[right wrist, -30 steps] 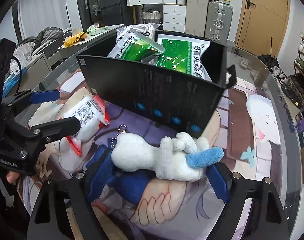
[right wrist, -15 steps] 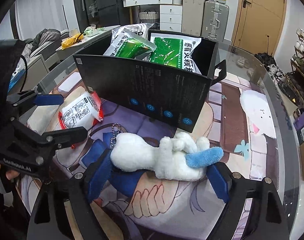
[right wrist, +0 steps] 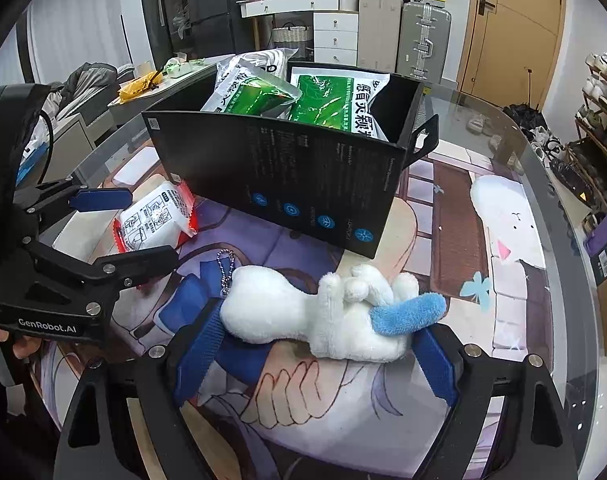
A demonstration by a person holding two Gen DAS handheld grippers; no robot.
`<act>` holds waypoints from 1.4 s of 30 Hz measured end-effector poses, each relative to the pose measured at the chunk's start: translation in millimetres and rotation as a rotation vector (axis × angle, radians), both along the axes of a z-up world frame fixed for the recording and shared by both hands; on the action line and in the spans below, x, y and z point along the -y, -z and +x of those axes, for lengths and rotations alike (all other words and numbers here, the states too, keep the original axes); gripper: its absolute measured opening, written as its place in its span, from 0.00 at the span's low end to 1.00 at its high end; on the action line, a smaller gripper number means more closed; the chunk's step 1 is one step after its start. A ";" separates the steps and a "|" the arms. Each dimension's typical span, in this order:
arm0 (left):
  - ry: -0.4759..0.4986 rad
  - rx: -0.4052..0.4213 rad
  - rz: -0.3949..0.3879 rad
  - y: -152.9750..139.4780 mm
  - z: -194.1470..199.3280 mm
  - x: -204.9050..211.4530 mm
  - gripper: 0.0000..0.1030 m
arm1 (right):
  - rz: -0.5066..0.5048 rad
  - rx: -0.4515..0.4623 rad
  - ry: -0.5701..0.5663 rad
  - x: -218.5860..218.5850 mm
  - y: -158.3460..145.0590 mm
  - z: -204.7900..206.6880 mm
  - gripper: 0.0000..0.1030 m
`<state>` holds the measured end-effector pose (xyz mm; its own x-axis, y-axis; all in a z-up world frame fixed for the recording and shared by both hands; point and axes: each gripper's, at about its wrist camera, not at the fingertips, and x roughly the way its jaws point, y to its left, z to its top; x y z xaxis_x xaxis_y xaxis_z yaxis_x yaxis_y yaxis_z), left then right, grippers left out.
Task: Organize soft objects
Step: 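Grasp the red-edged snack packet with left tool while right tool grasps the white plush, then carry the snack packet with left tool while right tool carries plush over box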
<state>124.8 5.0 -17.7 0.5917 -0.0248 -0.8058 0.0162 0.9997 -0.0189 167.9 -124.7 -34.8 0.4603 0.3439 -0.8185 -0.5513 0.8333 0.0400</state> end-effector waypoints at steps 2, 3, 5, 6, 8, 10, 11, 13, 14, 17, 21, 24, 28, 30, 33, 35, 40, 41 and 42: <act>-0.001 0.010 -0.002 -1.0 -1.2 -1.5 0.78 | -0.001 0.001 0.000 0.3 0.0 -0.3 0.86; -0.003 0.013 -0.004 -1.5 -1.1 -2.5 0.77 | 0.000 0.001 0.000 0.4 0.0 -0.2 0.86; -0.008 0.018 -0.009 -2.5 -1.8 -2.7 0.71 | 0.000 0.001 0.000 0.2 0.0 -0.3 0.86; -0.011 0.021 -0.011 -3.0 -1.8 -2.6 0.69 | 0.000 0.000 0.000 0.3 0.0 -0.3 0.86; -0.016 0.026 -0.018 -4.0 -2.2 -5.1 0.62 | -0.001 0.001 0.000 0.3 0.1 -0.3 0.86; -0.024 0.032 -0.029 -4.7 -2.0 -9.1 0.57 | -0.001 0.001 0.000 0.4 0.1 -0.3 0.86; -0.031 0.035 -0.037 -5.2 -2.6 -11.2 0.52 | 0.000 0.001 0.000 0.3 0.1 -0.3 0.86; -0.041 0.040 -0.054 -5.3 -2.6 -17.1 0.49 | -0.001 0.001 0.000 0.4 0.1 -0.4 0.86; -0.045 0.043 -0.065 -5.4 -3.0 -19.4 0.47 | 0.000 0.001 0.000 0.4 0.1 -0.3 0.86; -0.049 0.047 -0.090 -5.4 -3.5 -24.4 0.47 | -0.001 0.001 0.000 0.5 0.1 -0.2 0.86; -0.051 0.050 -0.097 -4.9 -3.2 -25.7 0.46 | 0.000 0.001 0.000 0.5 0.1 -0.3 0.86; -0.055 0.050 -0.099 -5.0 -3.3 -25.6 0.46 | 0.000 0.001 0.002 0.9 0.0 -0.1 0.86; -0.064 0.052 -0.102 -5.1 -3.4 -25.1 0.46 | -0.001 0.002 0.004 1.8 -0.1 -0.3 0.86; -0.066 0.053 -0.097 -5.3 -3.7 -25.2 0.46 | -0.003 0.004 0.006 2.2 -0.1 -0.6 0.86; -0.071 0.060 -0.102 -6.3 -5.8 -26.7 0.46 | -0.007 0.009 0.009 2.3 -0.8 -1.4 0.86; -0.072 0.072 -0.106 -8.2 -8.4 -27.8 0.46 | -0.011 0.015 0.010 2.1 -1.8 -2.9 0.86; -0.075 0.087 -0.119 -11.9 -14.0 -29.6 0.46 | 0.014 0.019 0.013 1.9 -5.5 -6.9 0.86; -0.076 0.093 -0.124 -14.1 -15.7 -29.7 0.46 | 0.016 0.020 0.013 1.2 -6.4 -8.4 0.86; -0.077 0.102 -0.127 -16.2 -17.2 -29.6 0.46 | 0.016 0.025 0.011 0.5 -7.6 -10.4 0.86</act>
